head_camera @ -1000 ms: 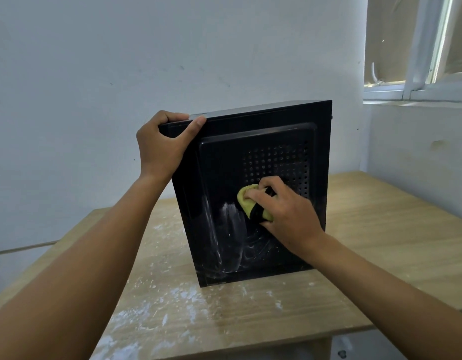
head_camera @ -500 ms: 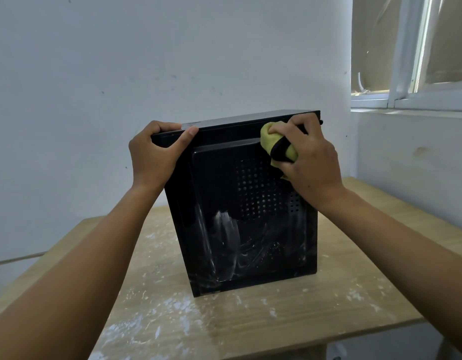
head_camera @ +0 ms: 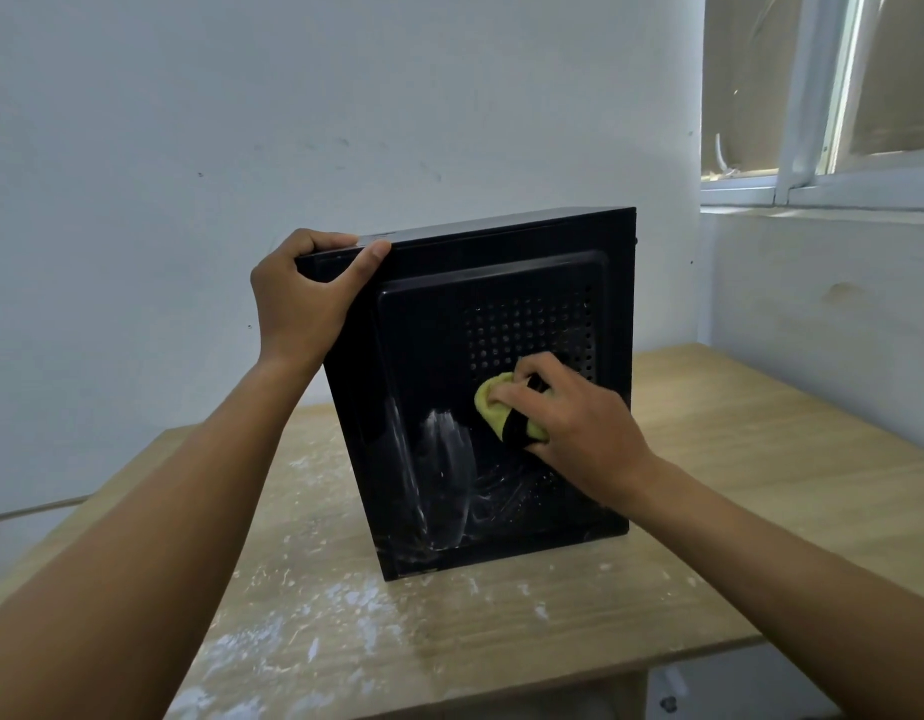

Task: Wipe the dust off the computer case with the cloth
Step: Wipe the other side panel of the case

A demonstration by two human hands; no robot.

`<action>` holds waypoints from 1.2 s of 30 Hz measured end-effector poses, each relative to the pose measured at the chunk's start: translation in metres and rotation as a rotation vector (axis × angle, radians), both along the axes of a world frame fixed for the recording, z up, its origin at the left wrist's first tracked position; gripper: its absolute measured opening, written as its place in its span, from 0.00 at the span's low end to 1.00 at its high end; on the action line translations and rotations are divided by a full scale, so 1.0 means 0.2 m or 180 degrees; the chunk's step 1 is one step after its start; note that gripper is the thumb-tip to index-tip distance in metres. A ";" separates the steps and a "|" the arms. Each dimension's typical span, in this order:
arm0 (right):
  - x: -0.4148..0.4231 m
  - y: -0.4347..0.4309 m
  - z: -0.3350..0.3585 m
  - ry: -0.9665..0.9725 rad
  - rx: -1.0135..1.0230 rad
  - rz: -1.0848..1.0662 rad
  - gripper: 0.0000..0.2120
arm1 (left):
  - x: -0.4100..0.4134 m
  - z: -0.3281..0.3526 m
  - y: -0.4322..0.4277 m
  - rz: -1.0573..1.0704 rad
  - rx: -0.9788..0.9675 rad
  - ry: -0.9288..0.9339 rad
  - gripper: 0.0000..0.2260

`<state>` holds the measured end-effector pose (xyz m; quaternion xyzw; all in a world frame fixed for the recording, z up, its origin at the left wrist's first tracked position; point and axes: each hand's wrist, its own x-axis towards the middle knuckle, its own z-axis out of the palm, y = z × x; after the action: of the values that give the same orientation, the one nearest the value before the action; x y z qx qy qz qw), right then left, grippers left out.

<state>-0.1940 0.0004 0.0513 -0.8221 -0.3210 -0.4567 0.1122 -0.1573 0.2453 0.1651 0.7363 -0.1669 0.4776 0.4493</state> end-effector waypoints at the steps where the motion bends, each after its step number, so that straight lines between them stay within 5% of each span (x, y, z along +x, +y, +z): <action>1: 0.00 -0.02 0.02 -0.0017 0.0036 -0.0019 0.27 | 0.00 0.00 0.00 -0.0002 0.0003 -0.0006 0.19; 12: 0.01 -0.22 0.39 -0.0195 0.0854 -0.0511 0.27 | 0.01 0.00 0.01 0.0018 -0.0032 0.0026 0.20; 26: 0.00 -0.15 0.09 0.0002 -0.0419 0.0001 0.27 | 0.00 0.00 0.00 0.0127 -0.0075 0.0080 0.20; 36: 0.03 -0.27 0.41 -0.0097 0.0988 -0.0292 0.27 | 0.01 0.00 0.00 0.0191 0.0006 0.0054 0.20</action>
<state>-0.1879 -0.0529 0.1335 -0.8016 -0.2104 -0.5179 0.2120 -0.1562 0.2458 0.1647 0.7455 -0.1414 0.4844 0.4354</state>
